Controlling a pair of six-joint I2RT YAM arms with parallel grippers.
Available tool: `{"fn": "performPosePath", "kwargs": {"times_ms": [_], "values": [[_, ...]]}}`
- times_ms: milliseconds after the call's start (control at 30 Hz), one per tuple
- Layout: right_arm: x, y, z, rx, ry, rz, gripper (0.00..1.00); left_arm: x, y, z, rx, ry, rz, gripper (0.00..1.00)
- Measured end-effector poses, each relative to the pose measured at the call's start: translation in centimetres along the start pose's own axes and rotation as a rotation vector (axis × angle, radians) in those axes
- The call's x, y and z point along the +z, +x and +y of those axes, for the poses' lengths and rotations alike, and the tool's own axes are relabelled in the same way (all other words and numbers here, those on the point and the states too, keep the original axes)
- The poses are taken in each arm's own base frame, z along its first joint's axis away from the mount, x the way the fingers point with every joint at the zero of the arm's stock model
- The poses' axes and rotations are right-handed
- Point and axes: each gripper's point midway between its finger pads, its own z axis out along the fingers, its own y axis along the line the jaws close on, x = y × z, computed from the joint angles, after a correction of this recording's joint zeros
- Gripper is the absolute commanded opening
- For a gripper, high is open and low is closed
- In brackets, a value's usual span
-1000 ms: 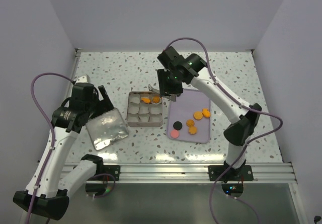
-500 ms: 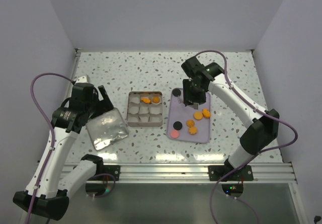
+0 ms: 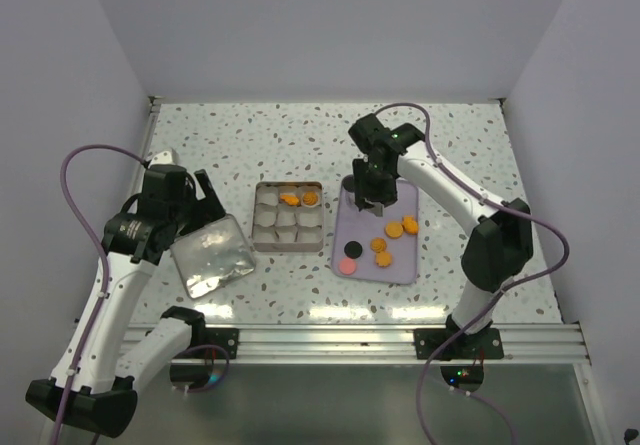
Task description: Pack the cookies
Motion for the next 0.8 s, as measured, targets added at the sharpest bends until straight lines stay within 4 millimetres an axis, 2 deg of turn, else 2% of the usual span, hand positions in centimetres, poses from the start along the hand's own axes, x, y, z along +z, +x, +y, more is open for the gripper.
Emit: {"fn": "performPosePath", "kwargs": {"times_ms": [167, 400, 600, 800], "values": [[1.2, -0.8, 0.6, -0.015, 0.007, 0.016, 0.48, 0.0, -0.1, 0.1, 0.001, -0.008, -0.004, 0.95], [1.6, -2.4, 1.2, -0.026, 0.001, 0.003, 0.48, 0.5, -0.1, 0.4, 0.01, -0.033, 0.004, 0.95], [2.0, -3.6, 0.7, -0.017, 0.007, 0.0, 0.48, 1.1, 0.0, 0.5, 0.021, -0.052, 0.019, 0.95], [2.7, -3.9, 0.2, -0.007, 0.013, 0.017, 0.46, 1.4, -0.3, 0.3, 0.031, -0.059, 0.026, 0.95]]}}
